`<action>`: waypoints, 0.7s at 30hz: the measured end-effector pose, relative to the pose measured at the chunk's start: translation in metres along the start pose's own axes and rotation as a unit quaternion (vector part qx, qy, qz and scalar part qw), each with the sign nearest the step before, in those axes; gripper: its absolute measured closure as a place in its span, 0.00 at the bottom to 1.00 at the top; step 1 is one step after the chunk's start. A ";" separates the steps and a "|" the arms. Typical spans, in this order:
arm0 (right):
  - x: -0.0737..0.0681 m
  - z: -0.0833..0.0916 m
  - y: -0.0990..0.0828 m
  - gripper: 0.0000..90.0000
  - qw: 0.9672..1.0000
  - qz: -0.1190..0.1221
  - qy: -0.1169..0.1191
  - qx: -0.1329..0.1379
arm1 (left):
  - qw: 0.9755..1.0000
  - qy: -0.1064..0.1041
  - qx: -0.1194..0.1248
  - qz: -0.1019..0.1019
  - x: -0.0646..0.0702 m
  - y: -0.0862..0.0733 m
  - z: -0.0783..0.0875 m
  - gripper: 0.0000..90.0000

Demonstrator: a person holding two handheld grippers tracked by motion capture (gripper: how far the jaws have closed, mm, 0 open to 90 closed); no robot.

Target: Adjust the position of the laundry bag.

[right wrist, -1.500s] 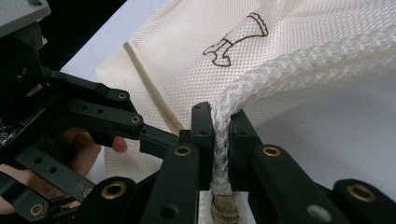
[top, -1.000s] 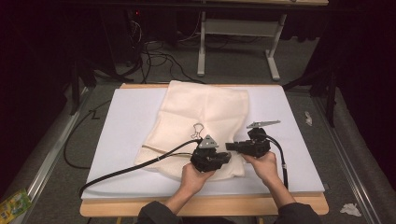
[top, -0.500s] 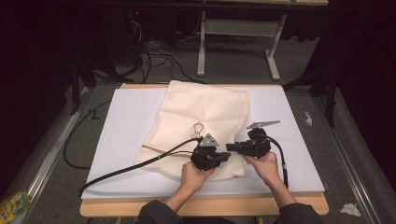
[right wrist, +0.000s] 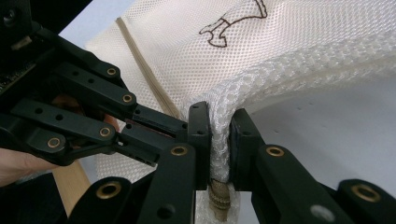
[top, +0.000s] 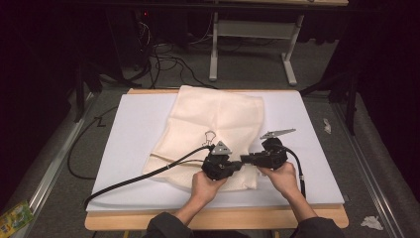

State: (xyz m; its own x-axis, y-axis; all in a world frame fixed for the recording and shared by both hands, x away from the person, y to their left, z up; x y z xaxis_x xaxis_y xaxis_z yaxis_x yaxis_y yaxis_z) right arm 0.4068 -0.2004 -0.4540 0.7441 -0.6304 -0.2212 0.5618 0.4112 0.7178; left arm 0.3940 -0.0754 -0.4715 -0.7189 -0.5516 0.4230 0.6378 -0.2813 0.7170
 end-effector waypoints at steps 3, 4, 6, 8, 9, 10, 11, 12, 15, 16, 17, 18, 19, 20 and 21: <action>0.000 0.000 0.000 0.93 1.000 0.002 -0.002 -0.003 | 1.000 0.003 -0.004 0.000 0.000 0.000 0.001 0.97; 0.000 0.000 -0.001 0.94 1.000 0.004 -0.001 -0.005 | 1.000 0.005 -0.006 0.001 -0.001 0.000 0.001 0.97; 0.000 0.000 -0.001 0.94 1.000 0.006 -0.002 -0.007 | 1.000 0.007 -0.008 0.002 -0.001 0.000 0.001 0.97; -0.001 0.001 -0.001 0.94 1.000 0.005 -0.001 -0.010 | 1.000 0.008 -0.009 0.003 -0.001 0.000 0.002 0.97; -0.001 0.001 -0.002 0.94 1.000 0.005 -0.001 -0.010 | 1.000 0.009 -0.008 0.003 -0.001 0.000 0.002 0.97; -0.001 0.001 -0.001 0.94 1.000 0.005 -0.001 -0.009 | 1.000 0.010 -0.009 0.003 -0.001 0.000 0.002 0.97; -0.001 0.001 -0.002 0.94 1.000 0.005 -0.002 -0.010 | 1.000 0.013 -0.010 0.002 -0.001 0.000 0.002 0.97; 0.000 0.001 -0.002 0.94 1.000 0.005 -0.001 -0.010 | 1.000 0.019 -0.011 0.001 -0.001 -0.001 0.003 0.97; 0.001 0.003 -0.002 0.94 1.000 0.004 -0.004 -0.010 | 0.999 0.029 -0.014 -0.007 -0.003 -0.002 0.005 0.97; 0.001 0.003 -0.003 0.94 1.000 0.004 -0.004 -0.011 | 0.999 0.030 -0.014 -0.008 -0.002 -0.002 0.005 0.97; 0.001 0.004 -0.003 0.94 1.000 0.005 -0.004 -0.011 | 0.999 0.029 -0.014 -0.008 -0.002 -0.001 0.005 0.97; 0.001 0.004 -0.003 0.94 1.000 0.007 -0.003 -0.011 | 0.999 0.029 -0.014 -0.007 -0.002 -0.001 0.005 0.97; 0.001 0.004 -0.003 0.94 1.000 0.007 -0.004 -0.011 | 0.999 0.029 -0.014 -0.007 -0.002 -0.002 0.005 0.97; 0.001 0.004 -0.003 0.94 1.000 0.008 -0.003 -0.012 | 0.999 0.029 -0.013 -0.007 -0.002 -0.002 0.005 0.97; 0.001 0.004 -0.003 0.93 1.000 0.007 0.000 -0.010 | 0.999 0.029 -0.013 -0.007 -0.002 -0.002 0.005 0.97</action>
State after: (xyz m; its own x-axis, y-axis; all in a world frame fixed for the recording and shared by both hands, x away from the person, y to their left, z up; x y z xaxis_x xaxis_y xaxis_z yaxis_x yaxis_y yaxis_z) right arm 0.4043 -0.2047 -0.4540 0.7521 -0.6247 -0.2101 0.5580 0.4340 0.7072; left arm 0.3931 -0.0700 -0.4712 -0.7117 -0.5914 0.3792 0.6346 -0.3097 0.7081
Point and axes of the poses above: each handheld gripper's, and its own axes: z roughly backward along the jaws, y roughly out of its top, x roughly to its right, the point moved 6 cm from there along -z, roughly forward along the jaws, and after that the axes turned 12 degrees about z, right-handed, at the moved point
